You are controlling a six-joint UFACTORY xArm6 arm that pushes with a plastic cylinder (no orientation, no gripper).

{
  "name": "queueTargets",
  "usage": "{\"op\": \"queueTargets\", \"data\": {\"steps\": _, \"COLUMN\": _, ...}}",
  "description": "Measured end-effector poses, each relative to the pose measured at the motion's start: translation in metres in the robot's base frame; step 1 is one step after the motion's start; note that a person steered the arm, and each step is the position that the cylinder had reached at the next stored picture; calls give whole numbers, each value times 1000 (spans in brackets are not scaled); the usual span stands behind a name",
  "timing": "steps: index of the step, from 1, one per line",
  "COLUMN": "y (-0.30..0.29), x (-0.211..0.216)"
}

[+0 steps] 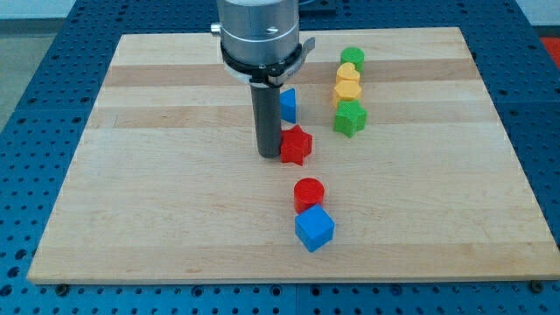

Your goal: Push red star closer to red circle

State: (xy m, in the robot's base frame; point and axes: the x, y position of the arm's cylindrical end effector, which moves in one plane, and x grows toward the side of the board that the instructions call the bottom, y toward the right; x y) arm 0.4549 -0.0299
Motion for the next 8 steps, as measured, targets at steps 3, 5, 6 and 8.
{"op": "queueTargets", "data": {"steps": 3, "y": 18, "x": -60}}
{"op": "queueTargets", "data": {"steps": 5, "y": 26, "x": -44}}
{"op": "queueTargets", "data": {"steps": 6, "y": 26, "x": -28}}
{"op": "queueTargets", "data": {"steps": 8, "y": 26, "x": 15}}
